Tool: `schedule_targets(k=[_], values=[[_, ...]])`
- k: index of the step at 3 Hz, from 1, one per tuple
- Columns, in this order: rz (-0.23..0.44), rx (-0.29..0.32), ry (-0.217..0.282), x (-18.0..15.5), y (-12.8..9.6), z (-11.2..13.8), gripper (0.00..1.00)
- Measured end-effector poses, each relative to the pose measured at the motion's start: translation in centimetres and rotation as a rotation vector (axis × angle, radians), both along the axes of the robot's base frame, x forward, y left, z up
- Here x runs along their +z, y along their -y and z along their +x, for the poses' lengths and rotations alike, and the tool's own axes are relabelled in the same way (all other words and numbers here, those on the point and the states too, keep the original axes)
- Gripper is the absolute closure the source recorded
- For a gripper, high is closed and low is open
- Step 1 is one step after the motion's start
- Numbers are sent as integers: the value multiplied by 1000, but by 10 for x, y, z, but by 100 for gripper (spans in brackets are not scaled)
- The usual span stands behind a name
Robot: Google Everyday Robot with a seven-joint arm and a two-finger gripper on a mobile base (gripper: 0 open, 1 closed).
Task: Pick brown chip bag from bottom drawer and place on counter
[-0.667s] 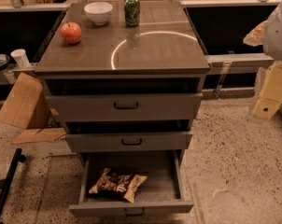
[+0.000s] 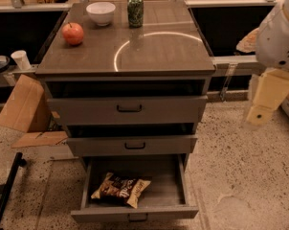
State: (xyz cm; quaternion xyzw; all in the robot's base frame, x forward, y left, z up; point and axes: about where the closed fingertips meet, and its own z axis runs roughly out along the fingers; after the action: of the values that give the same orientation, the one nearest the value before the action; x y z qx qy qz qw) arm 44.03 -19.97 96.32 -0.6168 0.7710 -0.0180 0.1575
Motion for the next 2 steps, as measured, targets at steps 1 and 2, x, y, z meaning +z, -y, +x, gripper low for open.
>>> schedule_targets(k=[1,2], values=[[36,46,-41,-36,-29,-1,0],[98,81,-105,-80,-62,-6,0]])
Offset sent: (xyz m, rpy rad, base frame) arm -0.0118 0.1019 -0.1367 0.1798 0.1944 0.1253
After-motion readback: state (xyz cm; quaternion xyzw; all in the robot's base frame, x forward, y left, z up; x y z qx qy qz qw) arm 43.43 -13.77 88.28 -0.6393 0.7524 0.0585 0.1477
